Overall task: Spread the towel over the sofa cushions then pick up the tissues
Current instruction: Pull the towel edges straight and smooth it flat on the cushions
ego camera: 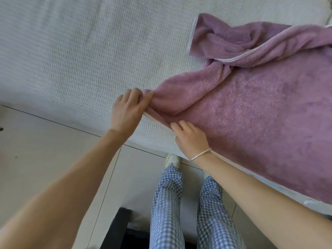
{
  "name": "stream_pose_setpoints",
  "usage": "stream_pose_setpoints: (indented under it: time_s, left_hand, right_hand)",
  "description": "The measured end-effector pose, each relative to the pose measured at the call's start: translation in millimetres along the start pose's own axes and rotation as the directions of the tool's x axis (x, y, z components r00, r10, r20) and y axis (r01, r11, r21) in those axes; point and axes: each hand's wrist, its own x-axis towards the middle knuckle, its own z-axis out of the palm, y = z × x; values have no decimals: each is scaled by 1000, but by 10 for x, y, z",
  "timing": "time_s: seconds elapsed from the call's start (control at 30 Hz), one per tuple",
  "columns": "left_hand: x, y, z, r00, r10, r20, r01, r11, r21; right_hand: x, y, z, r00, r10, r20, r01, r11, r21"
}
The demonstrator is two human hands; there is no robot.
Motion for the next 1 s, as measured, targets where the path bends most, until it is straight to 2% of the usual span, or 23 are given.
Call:
stream_pose_setpoints:
  time_s: [0.07, 0.17, 0.23, 0.3, 0.4, 0.47, 0.57, 0.67, 0.87, 1.0]
  left_hand:
    - [-61, -48, -40, 997, 75, -2, -74, 994, 74]
    - [-347, -63, -34, 981, 130, 147, -157, 969, 192]
    - [-574, -64, 21, 972, 117, 203, -166, 955, 247]
    - [-760, -76, 70, 966, 43, 255, -110, 961, 254]
    - [-937, -94, 101, 926, -126, 355, 46, 973, 226]
    - [-894, -84, 80, 907, -181, 380, 124, 978, 168]
    - [-584, 52, 63, 919, -206, 337, 203, 978, 45]
    - [-151, 271, 114, 898, -272, 347, 332, 934, -128]
    - [526, 450, 282, 824, -419, 382, 520, 827, -214]
    - [795, 383, 406, 776, -364, 516, 557, 779, -288]
  right_hand:
    - [-21, -16, 6, 1000, -24, -6, 24, 999, -25]
    - [-58, -52, 70, 997, -58, 53, 60, 998, -19]
    - [-46, -74, 129, 974, -62, 218, 67, 998, -18]
    - [-31, -80, 191, 887, -37, 461, 32, 999, 18]
    - [-51, -89, 223, 793, -18, 609, -10, 999, 43]
    - [-50, -90, 177, 804, -8, 595, -43, 997, 71]
    - [80, -6, 80, 890, 45, 454, -99, 990, 97]
    - [313, 160, -48, 934, 130, 333, -167, 982, 85]
    - [924, 678, -262, 928, 319, 192, -333, 942, 46]
    - [1318, 997, -289, 886, 411, 213, -415, 909, -26]
